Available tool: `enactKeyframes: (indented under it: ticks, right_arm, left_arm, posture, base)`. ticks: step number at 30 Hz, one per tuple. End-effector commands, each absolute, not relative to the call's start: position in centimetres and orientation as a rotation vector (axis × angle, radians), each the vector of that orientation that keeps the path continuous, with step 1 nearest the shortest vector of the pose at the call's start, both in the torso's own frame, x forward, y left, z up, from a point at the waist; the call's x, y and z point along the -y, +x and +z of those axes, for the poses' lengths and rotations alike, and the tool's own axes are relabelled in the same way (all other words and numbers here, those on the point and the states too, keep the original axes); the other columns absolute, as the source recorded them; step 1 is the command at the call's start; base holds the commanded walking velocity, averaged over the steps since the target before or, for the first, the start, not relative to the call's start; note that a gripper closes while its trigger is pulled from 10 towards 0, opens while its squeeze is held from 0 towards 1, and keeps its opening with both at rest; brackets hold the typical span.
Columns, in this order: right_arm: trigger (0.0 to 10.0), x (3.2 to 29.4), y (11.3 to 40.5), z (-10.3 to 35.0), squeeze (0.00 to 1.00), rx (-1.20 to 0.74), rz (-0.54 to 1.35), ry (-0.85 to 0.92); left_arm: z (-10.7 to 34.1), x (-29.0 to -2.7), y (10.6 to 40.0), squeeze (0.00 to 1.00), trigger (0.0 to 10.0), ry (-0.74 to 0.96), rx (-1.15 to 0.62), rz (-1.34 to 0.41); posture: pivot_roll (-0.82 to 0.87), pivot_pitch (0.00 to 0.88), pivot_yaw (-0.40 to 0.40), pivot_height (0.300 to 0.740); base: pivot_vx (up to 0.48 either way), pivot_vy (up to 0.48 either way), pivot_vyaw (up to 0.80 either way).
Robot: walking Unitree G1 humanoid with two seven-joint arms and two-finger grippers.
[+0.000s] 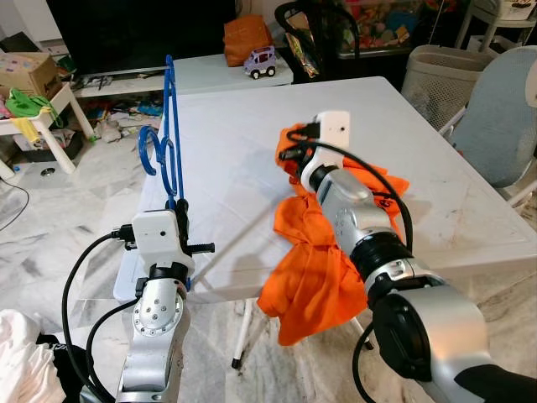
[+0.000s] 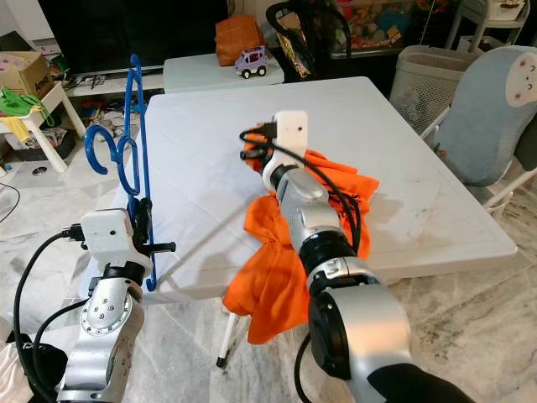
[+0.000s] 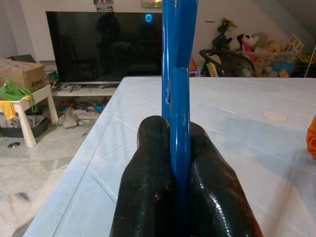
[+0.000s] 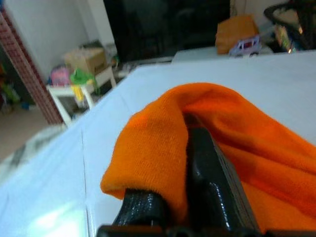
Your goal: Hang hanger
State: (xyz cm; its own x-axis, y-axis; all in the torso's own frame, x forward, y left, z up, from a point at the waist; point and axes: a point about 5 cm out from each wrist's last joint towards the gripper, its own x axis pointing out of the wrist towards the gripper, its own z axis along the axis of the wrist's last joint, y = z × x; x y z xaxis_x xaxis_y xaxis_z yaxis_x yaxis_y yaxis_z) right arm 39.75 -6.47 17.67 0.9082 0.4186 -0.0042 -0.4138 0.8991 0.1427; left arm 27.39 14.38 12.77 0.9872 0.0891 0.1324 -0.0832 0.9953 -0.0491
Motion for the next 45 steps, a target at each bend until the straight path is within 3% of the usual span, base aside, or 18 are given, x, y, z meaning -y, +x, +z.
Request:
enactKeyframes:
  ticks: [1, 10, 11, 12, 13, 29, 45]
  right_arm:
    - [10.0, 6.6, 39.6, 17.2, 1.0, -0.035, 0.452, 0.097]
    - [10.0, 9.5, 39.2, 15.1, 1.0, -0.103, 0.454, -0.123]
    - [10.0, 9.8, 39.1, 14.9, 0.87, -0.104, 0.443, -0.112]
    - [10.0, 9.8, 39.1, 14.9, 0.87, -0.104, 0.443, -0.112]
    - [10.0, 10.0, 39.1, 14.8, 0.0, -0.102, 0.433, -0.096]
    - [10.0, 13.8, 37.7, 13.8, 0.0, 0.024, 0.173, 0.107]
    - [10.0, 12.9, 37.3, 14.0, 0.0, 0.048, 0.178, 0.121]
  left_arm:
    - [11.2, -14.6, 27.1, 0.0, 10.0, -0.033, 0.058, 0.099]
    - [11.1, -14.5, 27.3, 0.0, 10.0, -0.034, 0.051, 0.093]
    - [11.0, -14.5, 27.3, 0.0, 10.0, -0.033, 0.05, 0.091]
    - [11.0, -14.5, 27.3, 0.0, 10.0, -0.033, 0.05, 0.091]
    - [11.0, -14.5, 27.3, 0.0, 10.0, -0.032, 0.049, 0.091]
    - [9.0, -16.6, 25.8, 0.0, 10.0, -0.068, -0.047, 0.122]
    - [8.7, -16.5, 26.3, 0.0, 10.0, -0.057, -0.08, 0.113]
  posture:
    - [-0.04, 0.0, 0.022, 0.74]
    - [-0.06, 0.0, 0.033, 0.74]
    - [-0.06, 0.0, 0.036, 0.74]
    - [-0.06, 0.0, 0.036, 0.74]
    - [-0.06, 0.0, 0.037, 0.74]
    - [-0.05, 0.0, 0.042, 0.74]
    - [-0.05, 0.0, 0.044, 0.74]
  base:
    - [0.0, 0.0, 0.0]
    - [0.0, 0.0, 0.0]
    - [0.0, 0.0, 0.0]
    - [0.0, 0.0, 0.0]
    - [0.0, 0.0, 0.0]
    - [0.0, 0.0, 0.0]
    - [0.0, 0.0, 0.0]
